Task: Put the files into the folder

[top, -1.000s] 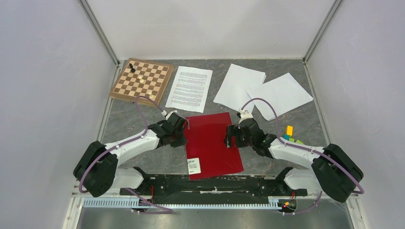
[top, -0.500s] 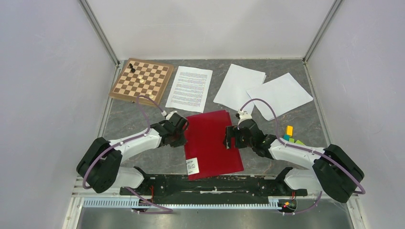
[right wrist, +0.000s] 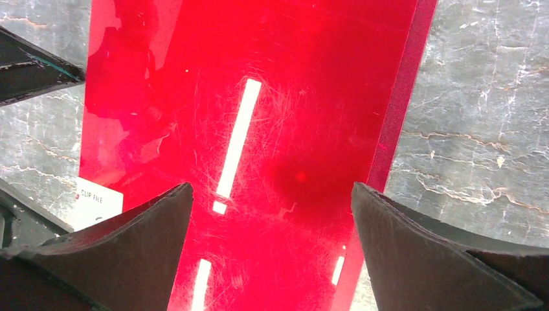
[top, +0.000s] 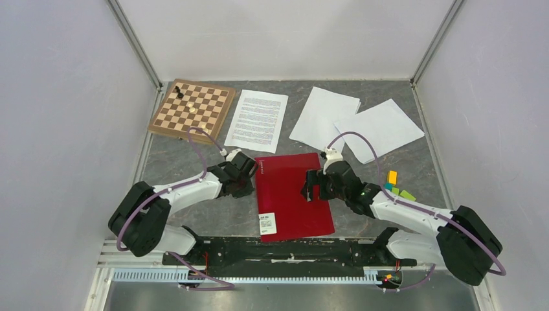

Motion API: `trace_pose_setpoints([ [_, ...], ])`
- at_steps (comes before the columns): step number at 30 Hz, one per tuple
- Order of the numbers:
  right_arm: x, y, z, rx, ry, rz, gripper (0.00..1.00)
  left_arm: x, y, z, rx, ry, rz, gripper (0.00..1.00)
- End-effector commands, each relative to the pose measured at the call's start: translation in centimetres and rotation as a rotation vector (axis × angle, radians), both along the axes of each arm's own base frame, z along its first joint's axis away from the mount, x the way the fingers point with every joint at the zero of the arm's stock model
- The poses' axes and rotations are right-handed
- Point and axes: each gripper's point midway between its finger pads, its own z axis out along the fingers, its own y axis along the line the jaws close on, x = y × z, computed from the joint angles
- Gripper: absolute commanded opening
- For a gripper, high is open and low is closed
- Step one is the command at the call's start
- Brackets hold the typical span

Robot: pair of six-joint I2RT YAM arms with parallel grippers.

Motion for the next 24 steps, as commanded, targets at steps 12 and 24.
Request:
trace_pose_setpoints([
  [12,0.7,-0.6,1.6,-0.010,-0.044,-0.038,0.96,-1.2,-2.6,3.0,-0.047,-0.041,-0.118,0.32],
  [24,0.3,-0.8,1.0,-0.013,-0.033,-0.040,0.96,-1.4,-2.8,2.4,-0.052,-0.035,-0.116,0.24],
])
